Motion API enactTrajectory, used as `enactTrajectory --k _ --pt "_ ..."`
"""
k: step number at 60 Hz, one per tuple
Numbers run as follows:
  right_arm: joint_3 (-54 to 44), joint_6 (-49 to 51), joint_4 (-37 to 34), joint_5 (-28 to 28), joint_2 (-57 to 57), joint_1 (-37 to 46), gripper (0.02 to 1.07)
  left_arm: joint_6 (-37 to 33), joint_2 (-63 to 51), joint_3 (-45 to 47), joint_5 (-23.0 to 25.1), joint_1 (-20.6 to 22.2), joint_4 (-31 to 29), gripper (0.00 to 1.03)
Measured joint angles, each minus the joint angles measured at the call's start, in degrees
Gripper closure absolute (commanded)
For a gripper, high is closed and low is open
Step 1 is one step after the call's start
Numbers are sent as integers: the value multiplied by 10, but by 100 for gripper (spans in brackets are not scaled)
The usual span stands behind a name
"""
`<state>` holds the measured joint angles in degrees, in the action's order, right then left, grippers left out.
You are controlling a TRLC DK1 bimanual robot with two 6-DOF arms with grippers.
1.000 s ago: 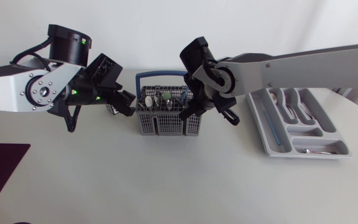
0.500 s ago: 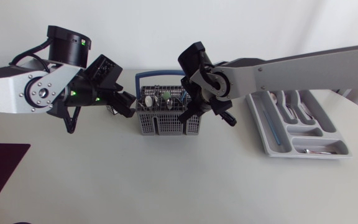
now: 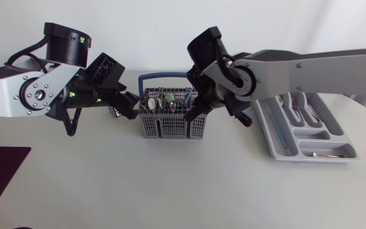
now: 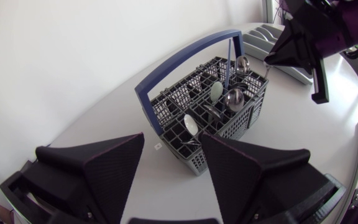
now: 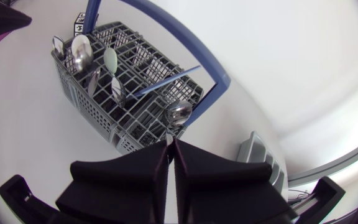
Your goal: Transfer all utensils from the basket to the drawer tray.
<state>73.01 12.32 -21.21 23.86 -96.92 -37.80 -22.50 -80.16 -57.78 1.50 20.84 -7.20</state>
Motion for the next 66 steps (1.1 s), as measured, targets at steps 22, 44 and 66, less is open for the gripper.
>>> enactTrajectory --k 22,44,66 --pt "-30 59 -20 -19 136 -16 101 0 4 0 0 30 0 36" --pt "-82 201 -81 -142 263 37 101 0 11 1 0 37 0 36" --pt "-117 491 -220 -223 306 192 101 -2 12 9 0 37 0 36"
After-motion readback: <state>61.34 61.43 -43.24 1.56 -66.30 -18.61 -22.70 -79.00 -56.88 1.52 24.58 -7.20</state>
